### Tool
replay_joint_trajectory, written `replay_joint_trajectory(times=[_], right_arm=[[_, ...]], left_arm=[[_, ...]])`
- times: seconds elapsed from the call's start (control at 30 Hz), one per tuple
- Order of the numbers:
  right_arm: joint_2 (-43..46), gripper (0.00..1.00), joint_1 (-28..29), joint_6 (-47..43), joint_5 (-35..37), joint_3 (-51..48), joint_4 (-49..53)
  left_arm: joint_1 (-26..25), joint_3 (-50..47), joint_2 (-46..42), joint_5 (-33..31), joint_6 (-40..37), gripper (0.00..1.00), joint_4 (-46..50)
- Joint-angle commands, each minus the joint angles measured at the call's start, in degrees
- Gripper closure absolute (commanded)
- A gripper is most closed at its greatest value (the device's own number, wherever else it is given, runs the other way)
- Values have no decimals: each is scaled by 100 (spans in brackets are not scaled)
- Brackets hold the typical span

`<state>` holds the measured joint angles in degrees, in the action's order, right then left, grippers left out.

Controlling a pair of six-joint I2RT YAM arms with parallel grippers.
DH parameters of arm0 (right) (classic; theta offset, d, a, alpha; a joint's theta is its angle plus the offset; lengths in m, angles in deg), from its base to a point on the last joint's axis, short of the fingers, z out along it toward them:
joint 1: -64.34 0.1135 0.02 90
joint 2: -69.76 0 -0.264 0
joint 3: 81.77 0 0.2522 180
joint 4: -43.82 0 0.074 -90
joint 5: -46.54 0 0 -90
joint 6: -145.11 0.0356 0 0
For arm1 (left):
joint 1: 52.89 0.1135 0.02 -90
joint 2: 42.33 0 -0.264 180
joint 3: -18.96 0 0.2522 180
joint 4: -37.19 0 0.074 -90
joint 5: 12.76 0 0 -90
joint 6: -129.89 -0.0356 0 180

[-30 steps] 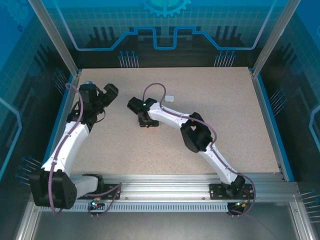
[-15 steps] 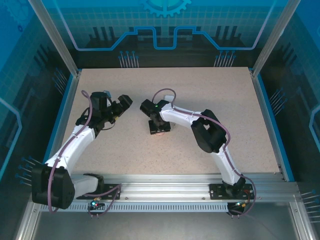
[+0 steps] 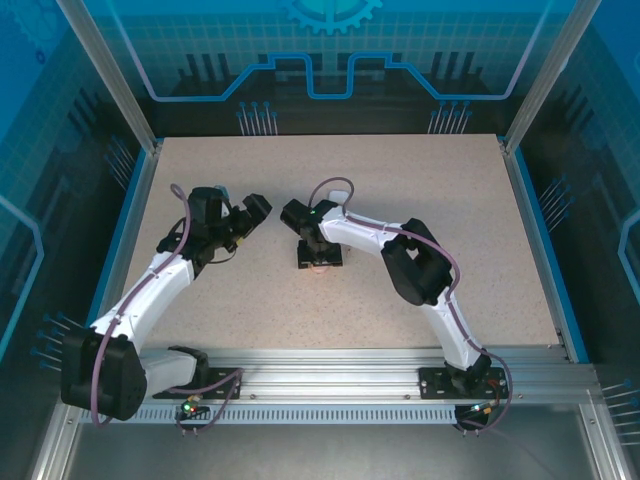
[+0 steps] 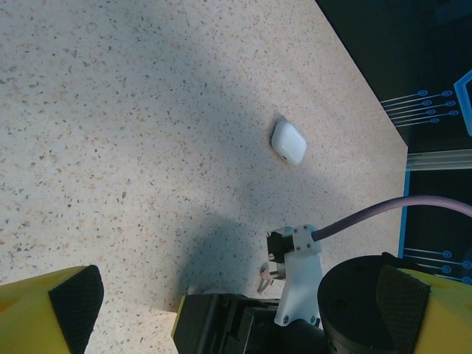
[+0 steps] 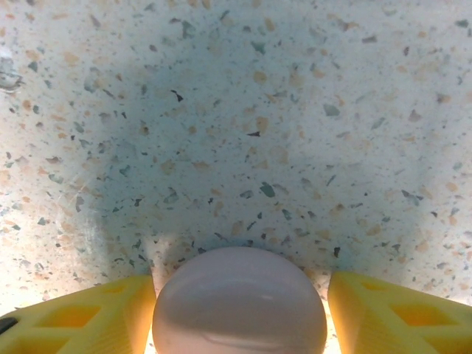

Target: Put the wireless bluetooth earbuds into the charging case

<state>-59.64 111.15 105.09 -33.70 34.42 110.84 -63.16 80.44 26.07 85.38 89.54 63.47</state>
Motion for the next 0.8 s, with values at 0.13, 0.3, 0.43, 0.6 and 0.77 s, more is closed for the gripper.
replay_joint_trajectory(times=[0.13,0.3,0.43,0.6,0.77], right_arm=[[-357,36,-113,951,-149,-48,382],[-358,38,-143,1056,-119,61,497],[-359,44,-137,1093,-177,36,467],[-332,45,-91,1115,-215,-34,440],[-278,50,-32,1111,-237,-113,360]], left_arm=[[-37,-54,93,-15,210,1,188],[-46,-130,94,16,156,1,139],[-81,-136,77,-128,166,1,256],[-81,-201,64,-166,253,1,353],[-88,-339,-75,-313,303,1,328]])
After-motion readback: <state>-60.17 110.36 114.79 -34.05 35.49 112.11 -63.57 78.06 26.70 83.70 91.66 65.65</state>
